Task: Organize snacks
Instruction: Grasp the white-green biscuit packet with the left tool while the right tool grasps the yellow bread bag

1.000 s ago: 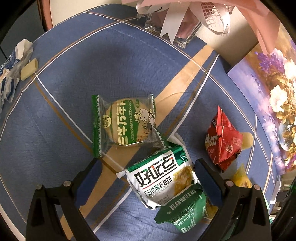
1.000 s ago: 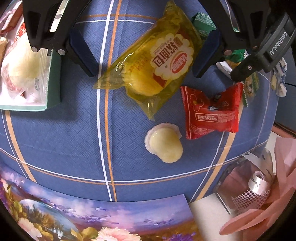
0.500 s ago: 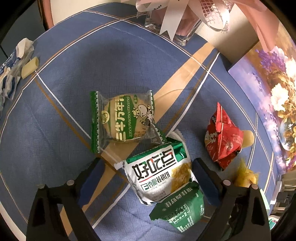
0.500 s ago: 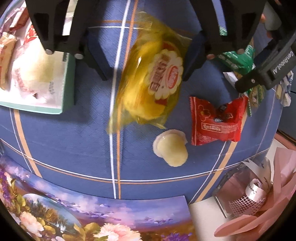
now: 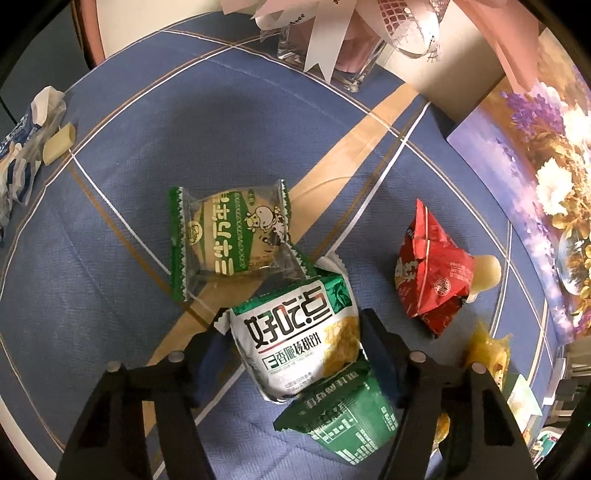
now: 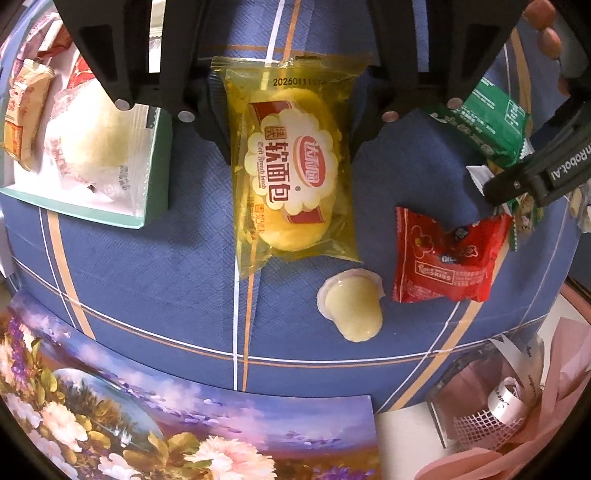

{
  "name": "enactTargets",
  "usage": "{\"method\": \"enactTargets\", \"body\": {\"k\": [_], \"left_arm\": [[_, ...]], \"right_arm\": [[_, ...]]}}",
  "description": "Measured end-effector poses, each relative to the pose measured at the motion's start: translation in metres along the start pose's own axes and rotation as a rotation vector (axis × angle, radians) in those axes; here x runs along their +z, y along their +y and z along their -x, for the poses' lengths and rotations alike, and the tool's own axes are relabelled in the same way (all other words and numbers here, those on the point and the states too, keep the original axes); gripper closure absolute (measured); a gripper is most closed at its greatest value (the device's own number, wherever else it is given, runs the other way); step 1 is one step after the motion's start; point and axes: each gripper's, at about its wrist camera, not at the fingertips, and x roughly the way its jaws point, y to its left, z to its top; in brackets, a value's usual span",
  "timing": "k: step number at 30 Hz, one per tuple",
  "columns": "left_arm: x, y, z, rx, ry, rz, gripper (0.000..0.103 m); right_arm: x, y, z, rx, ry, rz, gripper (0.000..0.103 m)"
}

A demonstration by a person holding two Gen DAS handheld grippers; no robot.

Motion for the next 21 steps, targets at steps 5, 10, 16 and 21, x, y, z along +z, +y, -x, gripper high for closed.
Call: {"method": "enactTargets", "body": {"k": [5,10,16,21], "left_arm": [[-0.001,0.006,0.004,-0.010,0.003,0.011,0.039],[-0.004,0.014,0.009,-0.019,0.008,0.023,0.041],[-0.006,0.017,0.018,-0.013,0.005,0.023,0.041],[-0.007,0.016,0.031,-0.025,-0.009,0.020,0.041]], "right_arm": [[-0.008,-0.001,0.004,-0.006,-0.005,0.006,0.053],[-0.017,-0.004,0.009,0.002,-0.008,0.001,0.057],[-0.027,-0.010,0.025,0.036,-0.028,-0.003,0.059],[-0.033,-0.014,0.041,0.056,-0.050,-0.012,0.059]]}}
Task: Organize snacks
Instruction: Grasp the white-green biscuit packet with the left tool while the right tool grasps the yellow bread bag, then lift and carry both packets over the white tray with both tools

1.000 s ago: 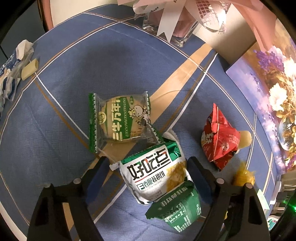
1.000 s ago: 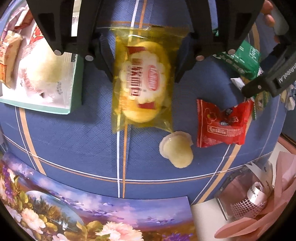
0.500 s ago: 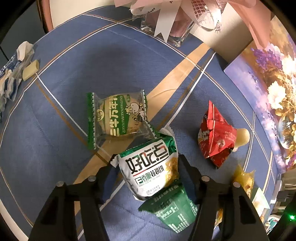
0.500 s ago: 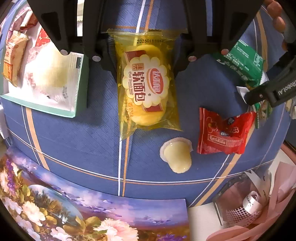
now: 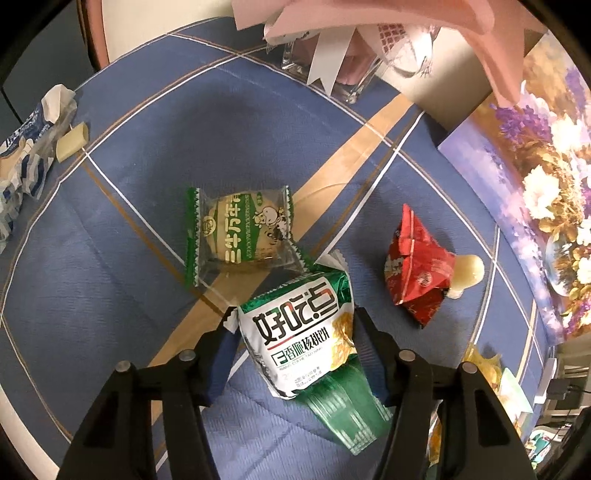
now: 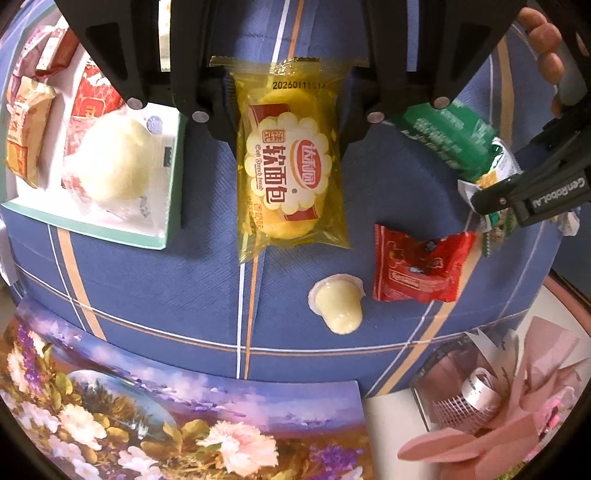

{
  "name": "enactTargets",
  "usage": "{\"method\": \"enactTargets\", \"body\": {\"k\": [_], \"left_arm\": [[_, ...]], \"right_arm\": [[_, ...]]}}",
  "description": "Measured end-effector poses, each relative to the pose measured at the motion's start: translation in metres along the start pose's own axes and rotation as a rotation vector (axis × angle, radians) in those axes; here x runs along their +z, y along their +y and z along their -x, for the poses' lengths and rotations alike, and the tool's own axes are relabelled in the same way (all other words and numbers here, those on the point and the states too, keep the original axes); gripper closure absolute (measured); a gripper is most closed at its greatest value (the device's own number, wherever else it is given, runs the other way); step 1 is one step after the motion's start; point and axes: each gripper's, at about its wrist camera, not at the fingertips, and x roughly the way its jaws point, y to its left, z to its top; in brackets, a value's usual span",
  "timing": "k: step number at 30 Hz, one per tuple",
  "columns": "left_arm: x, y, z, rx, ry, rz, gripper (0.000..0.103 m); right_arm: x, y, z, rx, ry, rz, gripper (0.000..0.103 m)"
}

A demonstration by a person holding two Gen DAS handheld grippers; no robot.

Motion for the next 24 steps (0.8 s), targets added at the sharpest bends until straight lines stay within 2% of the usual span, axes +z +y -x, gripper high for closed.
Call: {"method": "enactTargets", "body": {"k": [7,13,24], "left_arm": [[-0.004,-0.001,0.023,-0.003,-0.027,-0.005,0.041],[-0.016,-0.007,0.045,-0.053,-0.038,0.015,0.041],[-0.047,-0.040,0.075,-0.069,-0.083,-0.081,0.041]], "right_arm": [[-0.011,-0.018,0.023,0.026,-0.023,-0.040,0.059],[-0.021,-0.031,0.041,0.028,-0.036,-0.069,0.059],[-0.039,-0.056,0.072,0.034,-0.066,-0.134,0.059]]}}
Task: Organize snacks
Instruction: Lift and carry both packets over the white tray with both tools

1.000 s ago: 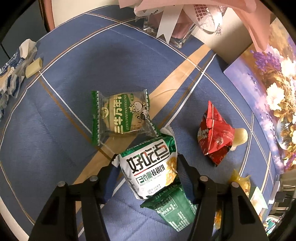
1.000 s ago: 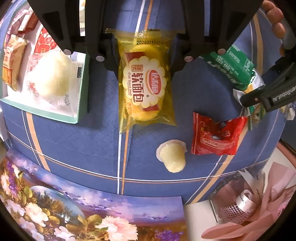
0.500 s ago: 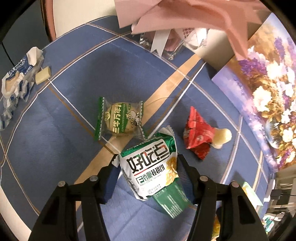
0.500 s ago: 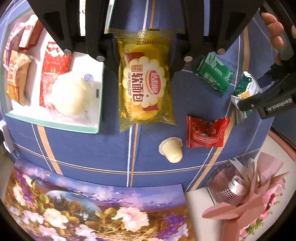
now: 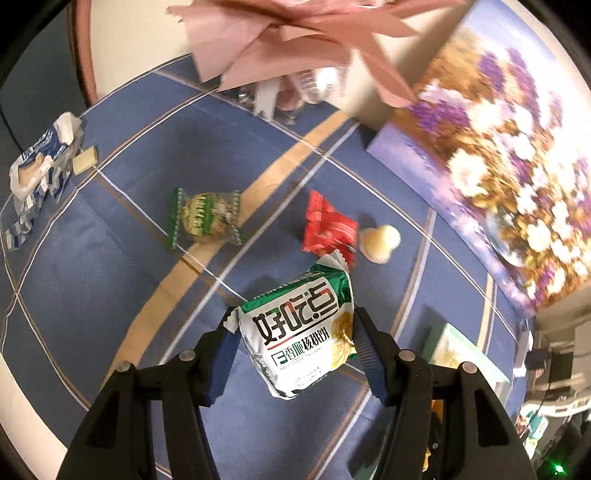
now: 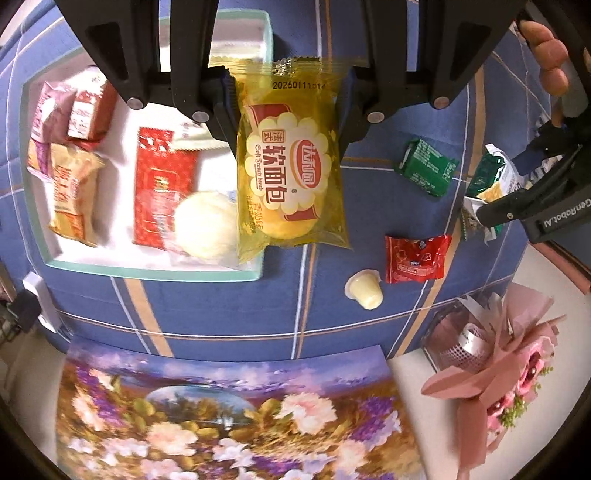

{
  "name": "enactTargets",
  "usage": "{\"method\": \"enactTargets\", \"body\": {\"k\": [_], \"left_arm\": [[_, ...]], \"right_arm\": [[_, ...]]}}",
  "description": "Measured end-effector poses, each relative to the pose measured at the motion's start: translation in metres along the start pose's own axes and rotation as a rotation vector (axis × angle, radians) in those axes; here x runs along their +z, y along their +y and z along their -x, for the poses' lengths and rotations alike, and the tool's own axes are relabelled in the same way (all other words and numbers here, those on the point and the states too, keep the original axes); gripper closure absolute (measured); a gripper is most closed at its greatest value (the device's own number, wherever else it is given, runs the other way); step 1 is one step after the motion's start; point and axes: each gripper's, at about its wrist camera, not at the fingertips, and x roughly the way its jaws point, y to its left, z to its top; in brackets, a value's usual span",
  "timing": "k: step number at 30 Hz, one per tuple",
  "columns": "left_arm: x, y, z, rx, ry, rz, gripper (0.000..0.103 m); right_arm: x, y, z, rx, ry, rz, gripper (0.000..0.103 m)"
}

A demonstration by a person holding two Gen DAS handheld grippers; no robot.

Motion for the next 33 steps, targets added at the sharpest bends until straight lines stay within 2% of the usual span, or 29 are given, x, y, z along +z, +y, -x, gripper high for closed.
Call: {"method": "enactTargets", "body": {"k": [12,23,33], "left_arm": [[-0.046,-0.068,0.027,-0.058,-0.021,-0.183,0.041],[-0.086,-0.127,0.027,-0.072,-0.011,-0.334,0.041],[-0.119,-0.187,0.009,-0.089,0.027,-0.477,0.041]], "right_arm": [[-0.016,-0.060,0.029,-0.036,-0.013,-0.128,0.059],[-0.012,-0.128,0.042,-0.047,-0.037,-0.289,0.059],[-0.009,-0.185,0.055,-0.070,-0.084,-0.395,0.059]]}}
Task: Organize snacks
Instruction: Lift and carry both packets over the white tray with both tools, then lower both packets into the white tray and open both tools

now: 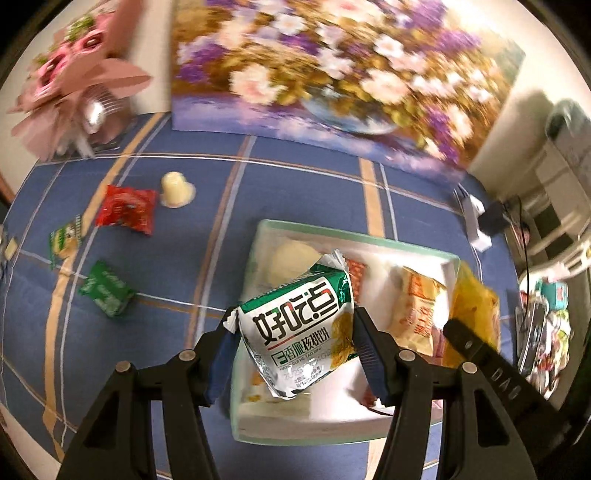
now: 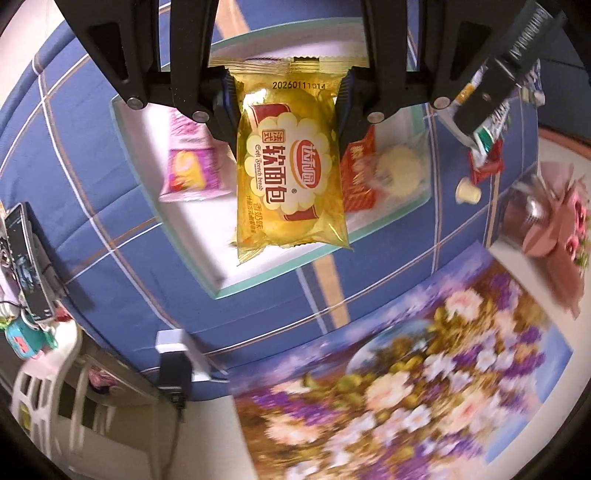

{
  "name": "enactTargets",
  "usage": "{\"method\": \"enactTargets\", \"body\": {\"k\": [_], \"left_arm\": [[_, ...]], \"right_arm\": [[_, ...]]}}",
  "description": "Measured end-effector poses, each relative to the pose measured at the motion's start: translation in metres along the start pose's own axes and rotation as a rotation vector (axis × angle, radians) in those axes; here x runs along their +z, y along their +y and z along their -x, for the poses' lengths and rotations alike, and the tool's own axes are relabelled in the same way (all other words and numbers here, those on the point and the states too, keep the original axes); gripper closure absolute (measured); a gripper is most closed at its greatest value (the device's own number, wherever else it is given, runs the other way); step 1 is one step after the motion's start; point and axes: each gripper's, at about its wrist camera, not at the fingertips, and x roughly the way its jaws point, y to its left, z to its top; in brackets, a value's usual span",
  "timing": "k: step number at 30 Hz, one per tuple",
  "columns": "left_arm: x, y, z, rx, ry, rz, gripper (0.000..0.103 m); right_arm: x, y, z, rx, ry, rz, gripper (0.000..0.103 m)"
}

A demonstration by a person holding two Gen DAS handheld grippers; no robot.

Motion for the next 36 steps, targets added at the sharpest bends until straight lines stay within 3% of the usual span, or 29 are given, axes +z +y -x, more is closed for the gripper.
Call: {"method": "enactTargets", "body": {"k": [13,26,36], "left_arm": [[-0.002,-0.045,-0.047,0.000,0.058,-0.108,0.041],[0.015,-0.053,-0.071,0.003,0.061,-0.112,0.041],[0.023,-0.060,-0.086,0.002,0.067,-0.113,0.041]], "right_arm": [[0.029,-0.042,-0.015,-0.060,-0.040,-0.053,0.058],[0.040,-0.051,-0.045,-0.094,-0.036,-0.021,0.058],[0.038,-0.052,-0.071,-0.068,0.010,-0.020,0.058]]}}
